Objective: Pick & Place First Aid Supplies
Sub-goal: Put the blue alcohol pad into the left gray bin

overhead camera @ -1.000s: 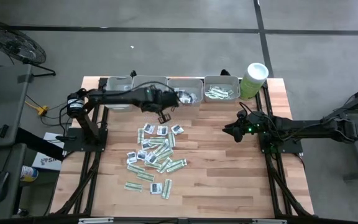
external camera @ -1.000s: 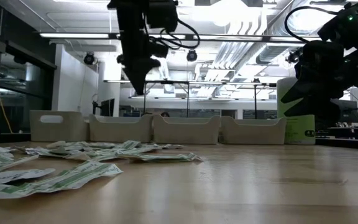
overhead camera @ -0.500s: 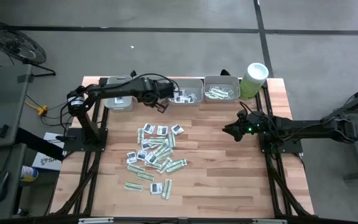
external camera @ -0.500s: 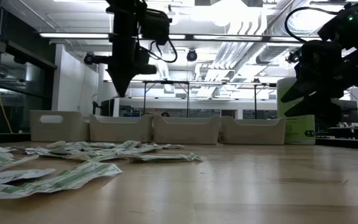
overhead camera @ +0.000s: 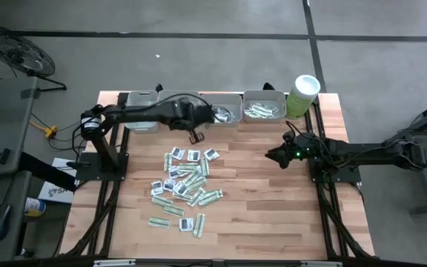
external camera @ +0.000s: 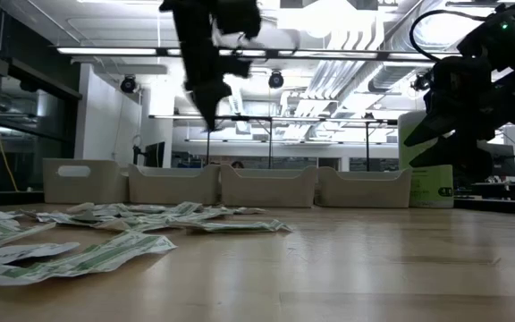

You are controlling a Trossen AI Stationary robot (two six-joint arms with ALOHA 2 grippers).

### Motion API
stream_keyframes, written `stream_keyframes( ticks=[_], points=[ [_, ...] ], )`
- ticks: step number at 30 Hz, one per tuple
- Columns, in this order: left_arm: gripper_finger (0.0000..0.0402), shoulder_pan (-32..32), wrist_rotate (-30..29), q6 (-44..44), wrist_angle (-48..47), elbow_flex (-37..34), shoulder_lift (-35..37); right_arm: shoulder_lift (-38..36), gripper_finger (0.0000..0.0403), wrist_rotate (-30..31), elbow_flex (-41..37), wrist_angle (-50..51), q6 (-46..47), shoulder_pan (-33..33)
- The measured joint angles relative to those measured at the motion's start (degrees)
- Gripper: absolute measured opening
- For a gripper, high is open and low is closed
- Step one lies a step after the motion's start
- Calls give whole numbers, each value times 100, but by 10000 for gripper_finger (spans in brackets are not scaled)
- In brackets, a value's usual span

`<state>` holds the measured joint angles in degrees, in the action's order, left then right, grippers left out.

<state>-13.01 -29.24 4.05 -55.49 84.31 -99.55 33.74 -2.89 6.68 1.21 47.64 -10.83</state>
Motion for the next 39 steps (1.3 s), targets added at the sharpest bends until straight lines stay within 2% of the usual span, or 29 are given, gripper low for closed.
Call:
stream_keyframes(
  ticks=[4,6,14,18,23,28,31,39],
  points=[
    [0,303,-238,-1920,1107,0,0,-2,183,108,-2,-23,-138,-2],
    [0,370,-440,-2370,1594,0,0,0,183,145,0,-19,-211,0],
    [0,387,-1996,-3789,3283,0,0,0,183,306,0,-21,-310,-2],
    [0,362,-2404,-4805,4431,0,0,-1,183,403,0,-55,-313,-2],
    [0,360,-2480,-5869,5833,0,0,-2,183,418,0,-239,-516,-2],
    [0,362,-2171,-6269,6983,0,2,-2,183,622,0,-277,-623,-2],
    [0,364,-1995,-6470,7278,7,2,-2,183,686,0,-277,-676,0],
    [0,362,-1929,-6535,7290,9,2,-2,183,686,0,-275,-678,-2]
  ],
)
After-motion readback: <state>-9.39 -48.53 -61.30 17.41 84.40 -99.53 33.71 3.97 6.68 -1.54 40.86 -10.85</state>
